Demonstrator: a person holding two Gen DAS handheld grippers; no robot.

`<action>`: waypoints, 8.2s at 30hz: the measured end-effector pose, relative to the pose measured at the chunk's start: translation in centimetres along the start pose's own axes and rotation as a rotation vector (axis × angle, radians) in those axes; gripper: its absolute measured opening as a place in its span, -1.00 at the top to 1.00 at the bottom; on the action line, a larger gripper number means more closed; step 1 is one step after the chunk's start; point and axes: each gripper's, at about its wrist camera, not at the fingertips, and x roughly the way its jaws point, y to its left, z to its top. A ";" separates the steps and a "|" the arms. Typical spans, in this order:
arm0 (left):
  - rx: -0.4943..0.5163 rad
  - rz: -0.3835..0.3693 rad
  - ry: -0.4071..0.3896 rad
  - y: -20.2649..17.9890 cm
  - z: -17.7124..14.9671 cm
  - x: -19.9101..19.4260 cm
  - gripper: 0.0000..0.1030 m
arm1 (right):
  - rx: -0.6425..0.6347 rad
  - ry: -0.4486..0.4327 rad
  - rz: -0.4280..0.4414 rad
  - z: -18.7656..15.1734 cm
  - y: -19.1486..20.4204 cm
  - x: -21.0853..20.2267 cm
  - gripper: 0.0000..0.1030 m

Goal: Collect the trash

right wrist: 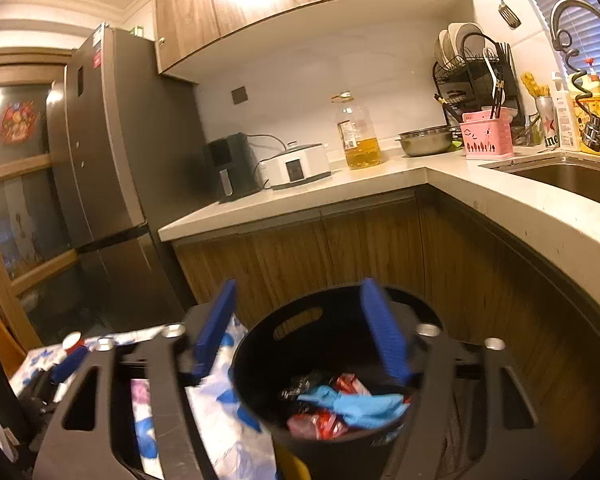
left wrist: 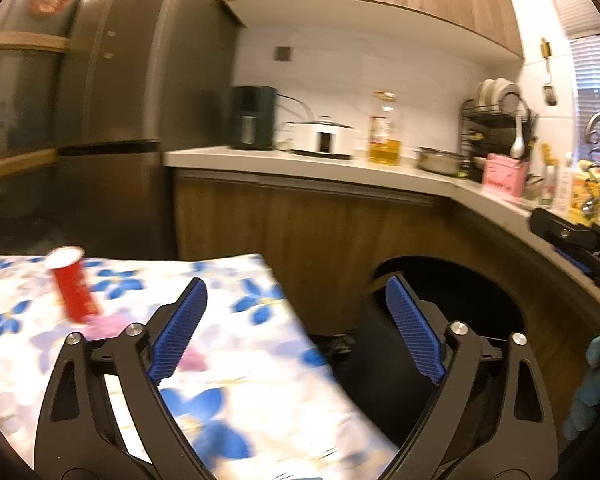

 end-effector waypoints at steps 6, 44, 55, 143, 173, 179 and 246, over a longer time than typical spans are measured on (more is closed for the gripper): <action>-0.053 0.140 -0.015 5.4 -1.3 -2.2 -0.87 | -0.022 0.043 0.028 -2.9 2.7 -1.0 -0.48; -0.198 0.240 0.340 14.0 -4.5 9.9 0.71 | -0.071 0.080 0.130 -4.5 8.5 0.6 -0.48; -0.242 0.191 0.273 15.4 -4.4 5.6 0.91 | -0.081 0.095 0.141 -5.0 9.6 0.6 -0.48; -0.177 0.198 0.036 19.5 3.0 -5.9 0.93 | -0.130 0.094 0.358 -3.4 17.8 1.9 -0.04; 0.056 -0.240 0.054 -8.6 5.2 4.8 0.92 | -0.002 -0.026 -0.041 0.7 -1.7 -0.3 -0.04; 0.065 -0.265 0.082 -9.8 4.5 6.8 0.92 | 0.004 -0.016 -0.061 0.6 -3.0 0.6 -0.04; 0.022 0.072 0.061 8.8 -0.8 -18.3 -0.88 | -0.161 0.115 -0.171 -5.4 11.6 -15.4 -0.89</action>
